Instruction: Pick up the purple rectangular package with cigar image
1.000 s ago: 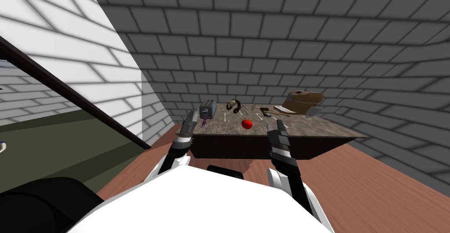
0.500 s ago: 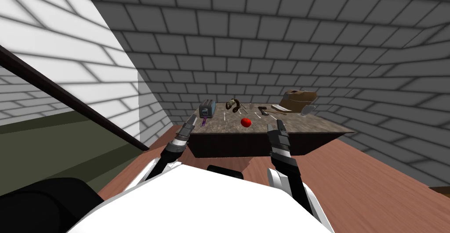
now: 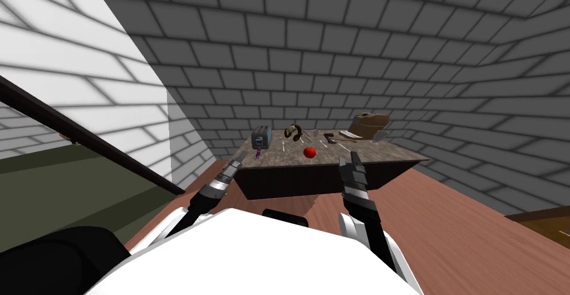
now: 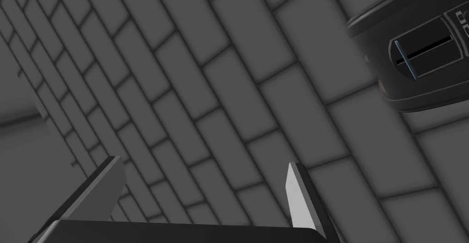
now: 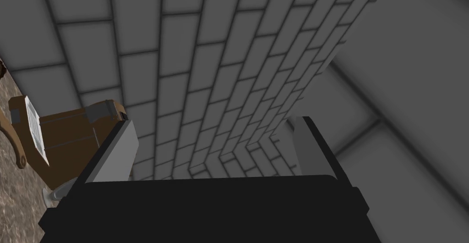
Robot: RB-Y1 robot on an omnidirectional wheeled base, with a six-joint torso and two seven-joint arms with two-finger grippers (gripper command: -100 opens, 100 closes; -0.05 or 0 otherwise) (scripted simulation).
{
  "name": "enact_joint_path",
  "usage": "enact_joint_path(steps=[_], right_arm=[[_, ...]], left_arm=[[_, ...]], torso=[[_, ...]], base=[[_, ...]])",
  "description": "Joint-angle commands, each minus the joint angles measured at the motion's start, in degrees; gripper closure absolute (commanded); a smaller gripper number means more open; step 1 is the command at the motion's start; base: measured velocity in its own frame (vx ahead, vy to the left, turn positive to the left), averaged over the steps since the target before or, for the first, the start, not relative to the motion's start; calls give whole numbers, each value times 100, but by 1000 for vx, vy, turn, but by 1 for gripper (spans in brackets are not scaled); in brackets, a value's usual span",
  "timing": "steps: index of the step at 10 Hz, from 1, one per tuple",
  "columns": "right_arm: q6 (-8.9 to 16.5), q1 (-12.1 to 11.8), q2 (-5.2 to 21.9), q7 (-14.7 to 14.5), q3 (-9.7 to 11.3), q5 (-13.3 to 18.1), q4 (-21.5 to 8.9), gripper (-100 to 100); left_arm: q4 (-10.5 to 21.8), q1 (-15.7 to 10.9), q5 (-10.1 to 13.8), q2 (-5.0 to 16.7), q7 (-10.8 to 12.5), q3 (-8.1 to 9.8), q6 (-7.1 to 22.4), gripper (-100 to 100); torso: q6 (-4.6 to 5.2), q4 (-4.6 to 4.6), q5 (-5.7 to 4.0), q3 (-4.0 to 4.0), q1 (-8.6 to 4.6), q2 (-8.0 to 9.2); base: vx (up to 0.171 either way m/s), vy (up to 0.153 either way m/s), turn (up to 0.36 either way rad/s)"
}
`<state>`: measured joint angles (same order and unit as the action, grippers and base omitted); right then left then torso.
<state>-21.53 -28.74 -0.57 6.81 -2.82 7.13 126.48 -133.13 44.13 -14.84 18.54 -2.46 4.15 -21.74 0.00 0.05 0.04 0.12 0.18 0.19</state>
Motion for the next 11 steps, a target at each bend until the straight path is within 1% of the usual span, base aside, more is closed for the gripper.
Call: enact_joint_path(steps=[1,2,3,4,6,7,8,9,11], right_arm=[[0,0,0,0,0,0,0,0],[0,0,0,0,0,0,0,0],[0,0,0,0,0,0,0,0],[0,-1,0,0,0,0,0,0],[0,0,0,0,0,0,0,0],[0,0,0,0,0,0,0,0],[0,-1,0,0,0,0,0,0],[0,-1,0,0,-1,0,0,0],[0,0,0,0,0,0,0,0]], left_arm=[[-34,187,-116,197,117,141,273,-100],[-46,316,-168,321,177,219,404,-100],[-46,316,-168,321,177,219,422,-100],[-47,442,-204,456,235,295,573,-100],[-13,684,-220,752,341,437,878,-100],[24,800,-198,910,389,503,1032,-100],[24,800,-198,910,389,503,1032,-100],[74,911,-155,1070,433,564,1185,-100],[211,1121,-10,1391,511,678,1488,-100]], torso=[[0,0,0,0,0,0],[0,0,0,-1,-2,-2],[1,-1,0,-2,-2,-4],[-1,-2,-1,-5,-6,-9],[2,-3,-1,-8,-6,-15],[3,-4,0,-9,-2,-16],[0,-4,1,-10,3,-18],[-2,-4,1,-11,-2,-20],[3,-5,0,-14,2,-25]], base=[[-40,33,-129],[-39,30,-170],[-26,22,-59],[-15,13,-117],[-14,25,-264],[-8,40,-246],[-5,31,-57],[-2,22,-204],[11,45,-370]])
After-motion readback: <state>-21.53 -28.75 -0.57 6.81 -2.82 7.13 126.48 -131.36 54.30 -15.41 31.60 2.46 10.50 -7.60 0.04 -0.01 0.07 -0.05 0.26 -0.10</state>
